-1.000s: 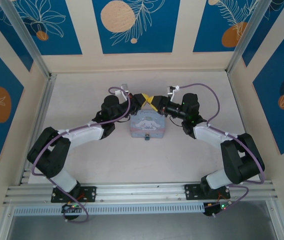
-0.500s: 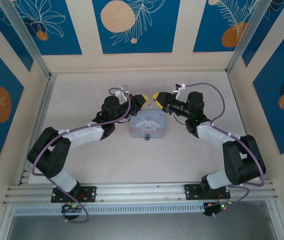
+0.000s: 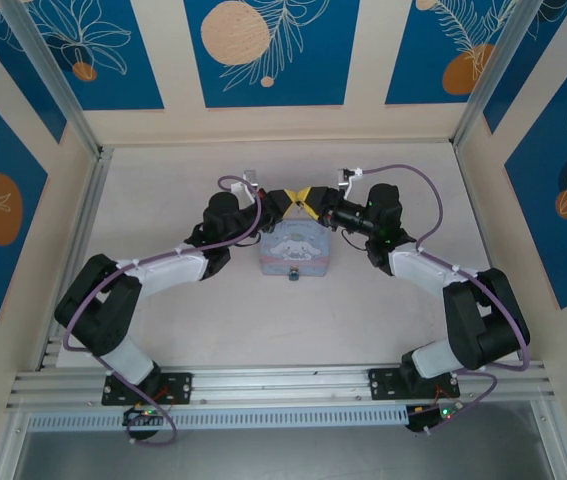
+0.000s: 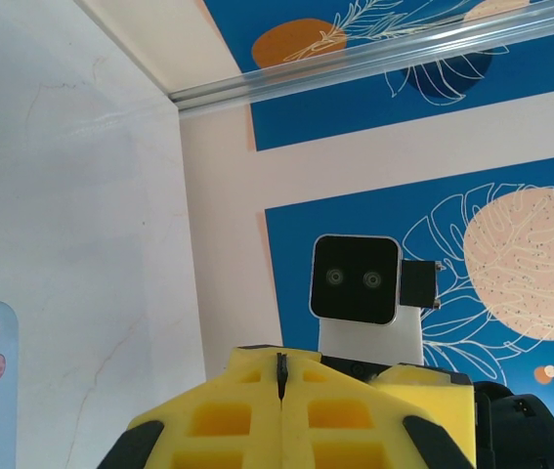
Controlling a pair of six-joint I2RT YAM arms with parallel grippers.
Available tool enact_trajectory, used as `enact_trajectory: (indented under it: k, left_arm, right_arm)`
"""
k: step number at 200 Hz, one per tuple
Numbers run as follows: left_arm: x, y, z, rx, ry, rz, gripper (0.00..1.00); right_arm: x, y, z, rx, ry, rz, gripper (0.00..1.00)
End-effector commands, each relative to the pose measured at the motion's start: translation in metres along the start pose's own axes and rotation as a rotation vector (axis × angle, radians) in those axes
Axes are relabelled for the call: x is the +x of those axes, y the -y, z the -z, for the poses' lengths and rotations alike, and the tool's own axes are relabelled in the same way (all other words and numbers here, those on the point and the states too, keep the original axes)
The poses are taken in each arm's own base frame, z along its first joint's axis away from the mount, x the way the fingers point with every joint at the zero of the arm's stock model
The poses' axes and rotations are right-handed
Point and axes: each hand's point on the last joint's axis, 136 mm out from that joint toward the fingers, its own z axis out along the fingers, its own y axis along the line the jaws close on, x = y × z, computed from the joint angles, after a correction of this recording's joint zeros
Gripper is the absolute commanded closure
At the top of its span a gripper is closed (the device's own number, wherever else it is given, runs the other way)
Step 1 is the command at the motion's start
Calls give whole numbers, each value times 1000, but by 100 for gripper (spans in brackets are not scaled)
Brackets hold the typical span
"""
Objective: Unlock the padlock with the key
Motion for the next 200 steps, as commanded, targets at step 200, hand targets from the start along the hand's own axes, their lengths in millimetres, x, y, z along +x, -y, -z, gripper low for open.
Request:
enact_trajectory:
  k: [200]
  left_arm:
    - [-4,15,-2,32,19,-16,100]
  right_arm:
    - [17,4,3,-23,-50,20,74]
